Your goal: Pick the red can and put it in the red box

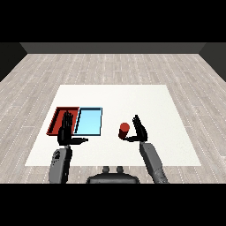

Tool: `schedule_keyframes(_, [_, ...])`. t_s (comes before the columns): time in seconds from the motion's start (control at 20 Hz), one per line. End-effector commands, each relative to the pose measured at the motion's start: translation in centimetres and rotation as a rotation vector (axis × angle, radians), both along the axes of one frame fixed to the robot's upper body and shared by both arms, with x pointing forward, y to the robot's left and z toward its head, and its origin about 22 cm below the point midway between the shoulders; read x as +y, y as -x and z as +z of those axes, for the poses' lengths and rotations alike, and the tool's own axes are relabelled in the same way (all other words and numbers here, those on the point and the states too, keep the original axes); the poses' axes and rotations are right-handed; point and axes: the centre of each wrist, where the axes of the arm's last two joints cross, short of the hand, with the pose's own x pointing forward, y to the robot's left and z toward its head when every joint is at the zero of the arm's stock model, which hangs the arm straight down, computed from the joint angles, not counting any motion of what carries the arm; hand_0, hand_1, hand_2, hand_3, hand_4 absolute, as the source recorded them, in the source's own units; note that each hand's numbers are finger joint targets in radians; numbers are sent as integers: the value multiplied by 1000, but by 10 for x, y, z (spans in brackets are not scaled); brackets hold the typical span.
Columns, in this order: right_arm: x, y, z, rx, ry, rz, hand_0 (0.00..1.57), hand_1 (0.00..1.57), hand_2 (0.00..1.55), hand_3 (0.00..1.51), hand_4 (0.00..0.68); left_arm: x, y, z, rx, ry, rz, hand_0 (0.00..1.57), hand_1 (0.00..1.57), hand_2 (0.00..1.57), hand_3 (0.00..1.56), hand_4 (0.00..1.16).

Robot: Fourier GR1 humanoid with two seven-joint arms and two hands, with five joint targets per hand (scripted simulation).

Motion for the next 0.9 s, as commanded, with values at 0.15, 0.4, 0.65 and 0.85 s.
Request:
schedule_keyframes(0.15, [18, 5, -30, 28, -1, 8, 0, 0, 0, 0, 0, -20, -9, -4, 14, -12, 11, 0, 0, 0, 0, 0])
schedule_keyframes(0.4, [19, -14, -26, 31, -13, 37, 0, 0, 0, 0, 0, 13, -15, -4, 10, -6, 13, 0, 0, 0, 0, 0])
schedule_keyframes(0.65, [11, 7, -26, 22, -56, 44, 0, 0, 0, 0, 0, 0, 7, 3, -12, -23, 8, 0, 0, 0, 0, 0])
schedule_keyframes(0.85, [27, -10, -16, 30, -42, 37, 0, 0, 0, 0, 0, -29, 1, 1, 0, -13, 6, 0, 0, 0, 0, 0])
